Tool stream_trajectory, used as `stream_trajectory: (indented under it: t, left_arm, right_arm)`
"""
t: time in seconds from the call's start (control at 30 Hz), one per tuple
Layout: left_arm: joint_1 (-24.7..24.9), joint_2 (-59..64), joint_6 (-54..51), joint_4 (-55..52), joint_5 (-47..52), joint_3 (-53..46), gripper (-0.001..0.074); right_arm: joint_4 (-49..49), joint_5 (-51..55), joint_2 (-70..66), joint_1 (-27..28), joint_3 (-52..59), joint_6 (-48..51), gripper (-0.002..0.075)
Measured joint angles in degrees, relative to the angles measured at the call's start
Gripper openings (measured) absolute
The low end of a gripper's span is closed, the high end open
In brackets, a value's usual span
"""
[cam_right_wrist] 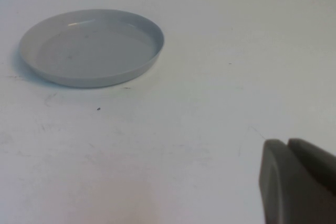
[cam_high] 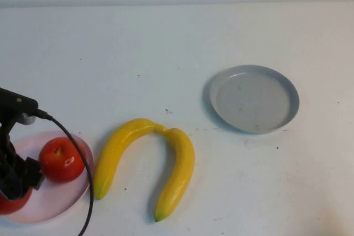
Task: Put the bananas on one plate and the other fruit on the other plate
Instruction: Put one type of fruit in the left plate
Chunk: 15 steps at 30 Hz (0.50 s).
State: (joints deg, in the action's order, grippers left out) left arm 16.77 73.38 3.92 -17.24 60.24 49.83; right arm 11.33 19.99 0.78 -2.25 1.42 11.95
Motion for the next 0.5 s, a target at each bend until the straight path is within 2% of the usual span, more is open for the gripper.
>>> stream_trajectory:
  t: [0.2, 0.5]
  left_arm:
    - [-4.5, 1.0, 0.0, 2.2, -7.6, -1.3, 0.0578]
    - [-5.0, 8.9, 0.0, 3.7, -9.0, -1.3, 0.0578]
  right_arm:
    - [0.0, 0.0, 0.0, 0.0, 0.0, 0.0, -0.0017]
    - [0.0, 0.0, 0.0, 0.0, 0.0, 0.0, -0.0017]
